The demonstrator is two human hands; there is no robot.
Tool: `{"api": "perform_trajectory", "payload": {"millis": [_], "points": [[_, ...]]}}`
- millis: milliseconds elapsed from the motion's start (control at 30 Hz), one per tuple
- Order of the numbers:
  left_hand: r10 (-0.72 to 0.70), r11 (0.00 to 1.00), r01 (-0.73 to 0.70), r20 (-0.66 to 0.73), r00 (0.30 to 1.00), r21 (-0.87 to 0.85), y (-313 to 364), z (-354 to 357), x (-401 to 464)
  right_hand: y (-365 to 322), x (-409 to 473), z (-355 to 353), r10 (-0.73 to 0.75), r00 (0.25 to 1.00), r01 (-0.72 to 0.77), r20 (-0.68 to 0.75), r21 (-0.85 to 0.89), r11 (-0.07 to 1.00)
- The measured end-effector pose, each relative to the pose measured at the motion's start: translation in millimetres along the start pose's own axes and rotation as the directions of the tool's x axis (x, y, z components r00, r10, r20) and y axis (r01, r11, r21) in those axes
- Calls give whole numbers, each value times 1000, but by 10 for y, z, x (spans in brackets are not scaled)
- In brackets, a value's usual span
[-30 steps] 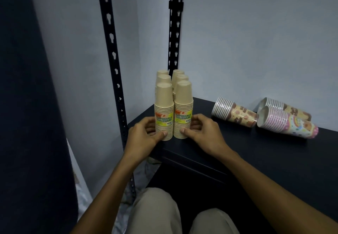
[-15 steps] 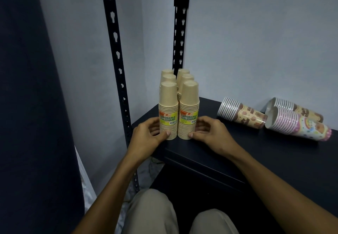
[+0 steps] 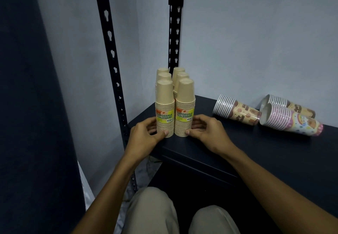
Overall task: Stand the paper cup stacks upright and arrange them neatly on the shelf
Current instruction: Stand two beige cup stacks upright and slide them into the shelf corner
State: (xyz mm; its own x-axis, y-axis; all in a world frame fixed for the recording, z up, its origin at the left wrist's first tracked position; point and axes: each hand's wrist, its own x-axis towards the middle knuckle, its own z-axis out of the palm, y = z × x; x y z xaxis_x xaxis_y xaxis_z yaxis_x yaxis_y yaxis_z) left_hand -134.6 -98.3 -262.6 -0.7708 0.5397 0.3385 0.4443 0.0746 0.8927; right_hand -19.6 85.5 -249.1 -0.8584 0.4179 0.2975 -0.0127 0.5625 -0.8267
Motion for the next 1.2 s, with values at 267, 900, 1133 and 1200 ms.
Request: {"api": "perform_trajectory", "payload": {"millis": [267, 900, 1133, 1200], "points": [[4, 998, -4, -5, 1000, 58, -19, 15, -11, 3, -13, 1, -3, 1000, 2, -7, -2, 1000], [447, 814, -394, -27, 894, 427, -13, 129, -500, 29, -590, -427, -13, 996, -34, -87, -524, 851], [479, 633, -572, 318, 819, 521, 281, 534, -533, 64, -1057, -846, 9, 998, -46, -65, -602, 797], [459, 627, -587, 366, 809, 512, 395, 669, -481, 98, -1182, -1017, 48, 996, -87, -80, -621, 779]]}}
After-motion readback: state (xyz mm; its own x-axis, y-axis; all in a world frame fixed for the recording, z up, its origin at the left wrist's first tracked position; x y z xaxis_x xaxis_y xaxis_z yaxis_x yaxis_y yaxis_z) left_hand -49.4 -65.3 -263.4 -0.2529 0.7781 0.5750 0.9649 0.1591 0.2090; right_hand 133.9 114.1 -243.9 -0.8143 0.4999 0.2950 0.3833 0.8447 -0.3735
